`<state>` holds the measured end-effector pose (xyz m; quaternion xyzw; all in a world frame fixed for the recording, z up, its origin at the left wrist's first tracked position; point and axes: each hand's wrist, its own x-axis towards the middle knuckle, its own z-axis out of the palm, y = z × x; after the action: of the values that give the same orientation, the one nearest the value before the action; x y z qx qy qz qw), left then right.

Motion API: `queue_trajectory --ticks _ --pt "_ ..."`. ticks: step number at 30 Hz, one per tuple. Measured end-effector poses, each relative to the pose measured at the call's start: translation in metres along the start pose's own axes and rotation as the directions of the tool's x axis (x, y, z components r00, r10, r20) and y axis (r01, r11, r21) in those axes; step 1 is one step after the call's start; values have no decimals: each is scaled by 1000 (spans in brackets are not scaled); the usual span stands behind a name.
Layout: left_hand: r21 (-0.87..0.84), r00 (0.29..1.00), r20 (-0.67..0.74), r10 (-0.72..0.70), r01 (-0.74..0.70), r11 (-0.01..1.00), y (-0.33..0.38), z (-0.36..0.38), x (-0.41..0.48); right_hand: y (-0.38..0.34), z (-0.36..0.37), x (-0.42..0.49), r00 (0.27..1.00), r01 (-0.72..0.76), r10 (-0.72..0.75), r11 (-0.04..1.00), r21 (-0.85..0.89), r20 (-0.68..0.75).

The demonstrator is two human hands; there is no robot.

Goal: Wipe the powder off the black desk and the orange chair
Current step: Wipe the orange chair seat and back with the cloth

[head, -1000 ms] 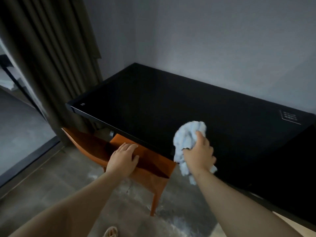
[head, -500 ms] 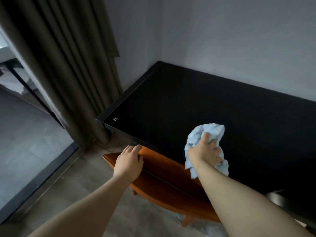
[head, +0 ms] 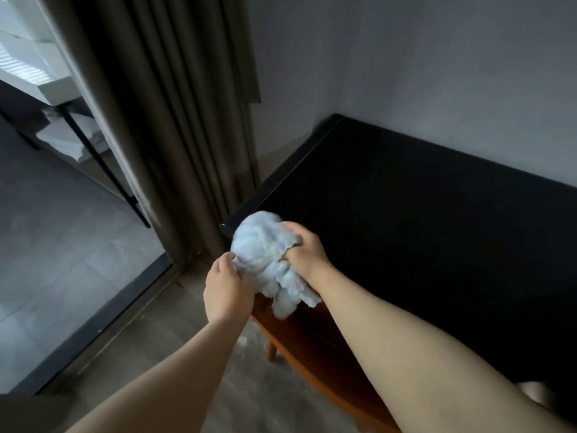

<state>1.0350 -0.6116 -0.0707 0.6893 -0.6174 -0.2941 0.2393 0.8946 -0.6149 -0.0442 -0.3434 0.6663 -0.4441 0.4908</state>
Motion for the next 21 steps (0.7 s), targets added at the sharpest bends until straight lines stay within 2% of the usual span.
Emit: queue_trajectory --ticks 2,3,4,5,6,8,9,10,11,16,21 --pt "29 998 3 56 -56 998 1 -1 2 3 -12 -3 945 -8 44 994 112 -325" --pt "41 997 18 75 -76 996 2 0 2 4 -20 -6 894 12 18 998 64 -448" --pt "50 995 38 90 -92 995 4 0 1 8 -29 -8 859 29 -65 996 -79 -507" --pt "56 993 55 105 -108 993 6 2 -1 12 -34 -10 868 9 -125 971 -237 -481" --pt "63 990 70 120 -124 990 8 4 -3 15 -36 -10 907 -23 -106 954 -300 -408" --pt "68 985 96 146 -153 986 11 7 -10 14 -33 -19 993 -88 68 972 -218 -94" --pt "57 983 102 151 -157 986 12 9 -12 13 -30 -25 989 -106 124 973 -203 79" --pt "40 983 103 151 -156 987 13 10 -15 14 -30 -31 974 -110 151 967 -228 169" --pt "27 982 100 158 -162 986 13 10 -20 16 -34 -38 972 -119 161 965 -235 170" --pt "85 962 106 252 -262 961 11 18 -48 36 -75 -75 984 -177 175 980 -88 -26" --pt "205 901 182 394 -426 881 14 36 -97 55 -121 -128 952 -163 169 986 44 -257"
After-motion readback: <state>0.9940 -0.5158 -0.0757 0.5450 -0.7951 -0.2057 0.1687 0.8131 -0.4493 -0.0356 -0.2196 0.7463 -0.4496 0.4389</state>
